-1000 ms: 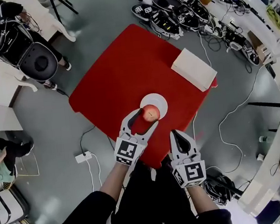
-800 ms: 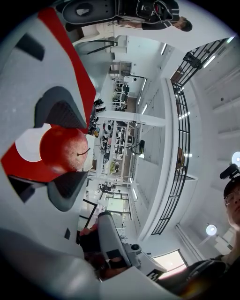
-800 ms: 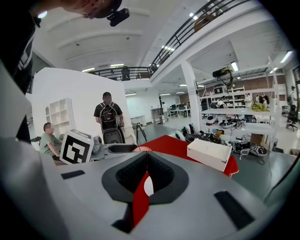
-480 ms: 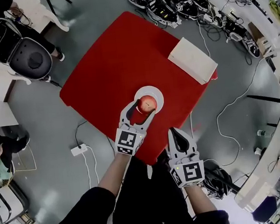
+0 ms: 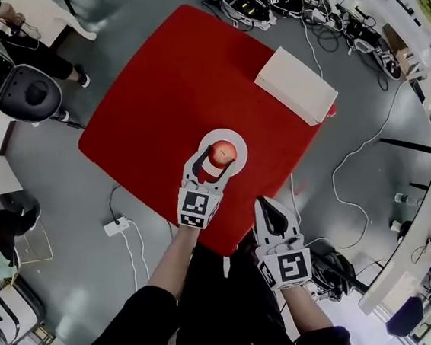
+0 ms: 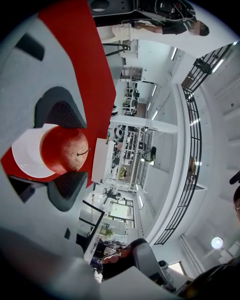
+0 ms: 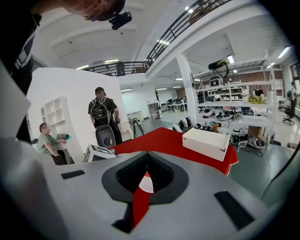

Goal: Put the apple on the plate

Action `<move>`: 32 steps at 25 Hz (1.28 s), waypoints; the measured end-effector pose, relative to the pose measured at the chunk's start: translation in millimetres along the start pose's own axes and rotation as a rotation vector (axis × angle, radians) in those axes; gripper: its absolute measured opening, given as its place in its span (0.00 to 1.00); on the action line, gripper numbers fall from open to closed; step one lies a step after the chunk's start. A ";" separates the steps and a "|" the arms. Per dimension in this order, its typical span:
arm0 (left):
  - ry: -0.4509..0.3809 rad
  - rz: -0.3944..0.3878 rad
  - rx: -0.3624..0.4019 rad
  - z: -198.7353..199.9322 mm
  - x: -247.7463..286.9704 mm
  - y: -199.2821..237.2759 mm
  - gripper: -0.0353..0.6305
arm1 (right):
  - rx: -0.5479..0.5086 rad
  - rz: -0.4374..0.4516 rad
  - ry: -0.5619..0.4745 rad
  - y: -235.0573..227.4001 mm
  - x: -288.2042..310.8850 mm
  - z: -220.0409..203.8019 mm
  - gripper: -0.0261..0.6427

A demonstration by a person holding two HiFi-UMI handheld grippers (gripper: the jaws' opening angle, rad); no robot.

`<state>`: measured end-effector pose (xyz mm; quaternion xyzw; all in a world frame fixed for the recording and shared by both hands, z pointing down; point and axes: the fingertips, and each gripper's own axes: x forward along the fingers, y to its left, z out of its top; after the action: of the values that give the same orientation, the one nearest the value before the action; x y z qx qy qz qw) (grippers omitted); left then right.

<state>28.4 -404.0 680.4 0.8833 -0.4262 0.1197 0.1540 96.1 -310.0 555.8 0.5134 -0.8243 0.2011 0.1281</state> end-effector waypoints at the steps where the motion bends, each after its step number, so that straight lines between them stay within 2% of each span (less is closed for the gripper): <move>1: 0.005 0.000 -0.005 -5.6 3.9 2.1 0.49 | 0.001 -0.001 0.006 -1.4 2.5 -3.5 0.06; 12: 0.002 -0.011 -0.004 -30.8 28.6 11.4 0.49 | 0.017 -0.006 0.060 -11.3 14.9 -30.0 0.06; 19: -0.028 -0.022 -0.004 -36.1 28.8 9.0 0.49 | 0.020 -0.016 0.076 -16.6 11.3 -36.0 0.06; 26: -0.012 -0.053 -0.034 -36.3 30.3 10.9 0.49 | 0.012 -0.013 0.071 -12.6 10.3 -32.4 0.06; 32: 0.017 -0.061 0.000 -36.9 28.9 10.3 0.51 | 0.013 -0.023 0.068 -12.1 6.6 -29.1 0.06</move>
<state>34.9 -417.0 726.1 0.8948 -0.3979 0.1226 0.1614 104.2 -306.5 586.7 0.5165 -0.8123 0.2223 0.1549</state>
